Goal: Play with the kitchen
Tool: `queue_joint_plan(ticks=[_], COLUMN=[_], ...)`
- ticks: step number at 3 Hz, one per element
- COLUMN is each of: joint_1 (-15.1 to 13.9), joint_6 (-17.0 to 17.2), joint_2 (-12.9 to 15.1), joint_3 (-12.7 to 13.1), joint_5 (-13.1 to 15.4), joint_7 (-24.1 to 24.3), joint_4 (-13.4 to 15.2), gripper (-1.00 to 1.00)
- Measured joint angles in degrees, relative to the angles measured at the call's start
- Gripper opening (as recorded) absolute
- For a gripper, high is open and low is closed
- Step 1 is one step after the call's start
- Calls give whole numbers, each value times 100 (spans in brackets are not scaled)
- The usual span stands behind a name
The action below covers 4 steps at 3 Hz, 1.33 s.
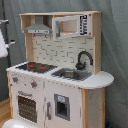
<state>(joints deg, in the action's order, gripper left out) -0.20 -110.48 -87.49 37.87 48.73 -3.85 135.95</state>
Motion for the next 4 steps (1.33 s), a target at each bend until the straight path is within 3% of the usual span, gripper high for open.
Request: queue_joint_plan(ticks=[2, 4], joint_1=[537, 990], joint_6=[273, 350], joint_2=[3, 27], joint_3=[-241, -667], joint_5=[550, 1145], joint_7=[860, 1629], joint_4=[467, 967], gripper=[100, 100])
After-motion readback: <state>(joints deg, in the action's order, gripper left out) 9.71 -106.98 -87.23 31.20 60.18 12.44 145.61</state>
